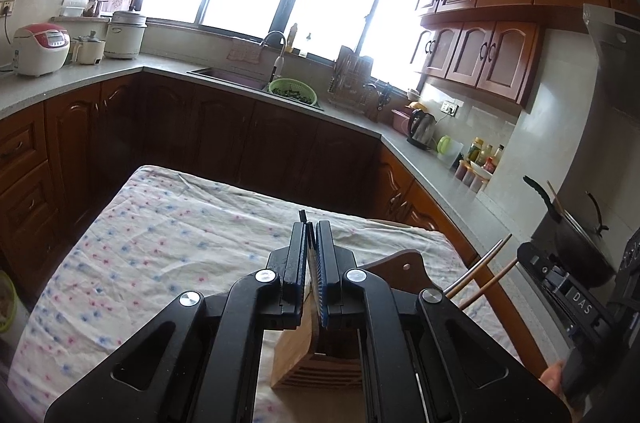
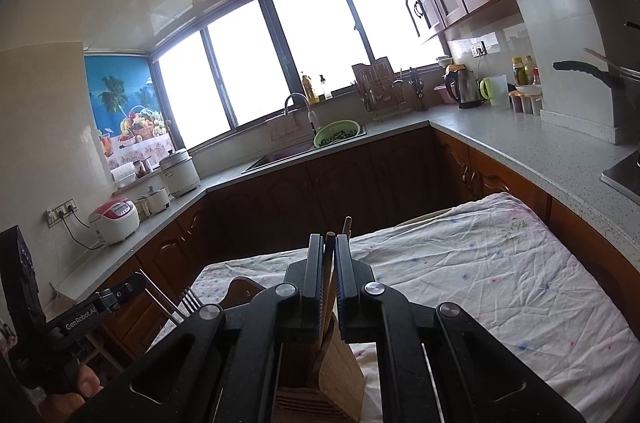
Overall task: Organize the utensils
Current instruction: 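Lower the chopsticks into the holder and open both grippers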
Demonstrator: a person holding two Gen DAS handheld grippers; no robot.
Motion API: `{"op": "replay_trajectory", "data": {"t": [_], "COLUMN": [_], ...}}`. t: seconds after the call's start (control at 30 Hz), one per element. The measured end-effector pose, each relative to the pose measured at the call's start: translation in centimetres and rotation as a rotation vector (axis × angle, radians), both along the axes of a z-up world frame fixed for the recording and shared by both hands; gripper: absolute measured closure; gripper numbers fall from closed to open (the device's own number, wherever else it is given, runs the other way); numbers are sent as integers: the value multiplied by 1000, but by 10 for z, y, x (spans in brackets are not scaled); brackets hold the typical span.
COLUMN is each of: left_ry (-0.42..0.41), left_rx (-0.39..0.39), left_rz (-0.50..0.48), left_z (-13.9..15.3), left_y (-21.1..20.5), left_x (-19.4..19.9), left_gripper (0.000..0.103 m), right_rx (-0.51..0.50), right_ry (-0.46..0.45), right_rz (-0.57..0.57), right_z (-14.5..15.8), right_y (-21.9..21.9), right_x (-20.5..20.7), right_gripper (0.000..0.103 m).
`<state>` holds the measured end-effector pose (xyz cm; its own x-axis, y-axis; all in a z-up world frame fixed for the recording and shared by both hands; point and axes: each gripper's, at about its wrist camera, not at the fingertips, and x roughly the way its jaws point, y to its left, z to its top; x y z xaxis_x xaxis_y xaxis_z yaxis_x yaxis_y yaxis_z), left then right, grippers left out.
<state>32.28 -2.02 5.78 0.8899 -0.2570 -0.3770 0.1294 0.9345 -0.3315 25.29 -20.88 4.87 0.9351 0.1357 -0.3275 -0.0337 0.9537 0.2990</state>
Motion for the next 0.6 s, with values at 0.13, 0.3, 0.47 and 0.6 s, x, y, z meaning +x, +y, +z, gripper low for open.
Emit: {"op": "replay_trajectory", "data": {"t": [0.13, 0.3, 0.47, 0.6], "left_ry": [8, 13, 12, 13], "left_rx": [3, 7, -2, -12], "left_rz": [-2, 3, 27, 39], "left_z": [1, 2, 1, 1], "left_y": [2, 2, 7, 12], "left_x": [2, 0, -7, -17], "left_gripper": [98, 94, 44, 23], "right_rx": [0, 14, 42, 46], "right_ry": [7, 25, 12, -2], "right_rz": [4, 16, 34, 36], "right_z": [0, 0, 2, 5], "right_y": [0, -3, -5, -6], "right_x": [0, 2, -3, -11], "right_gripper": [98, 93, 56, 26]}}
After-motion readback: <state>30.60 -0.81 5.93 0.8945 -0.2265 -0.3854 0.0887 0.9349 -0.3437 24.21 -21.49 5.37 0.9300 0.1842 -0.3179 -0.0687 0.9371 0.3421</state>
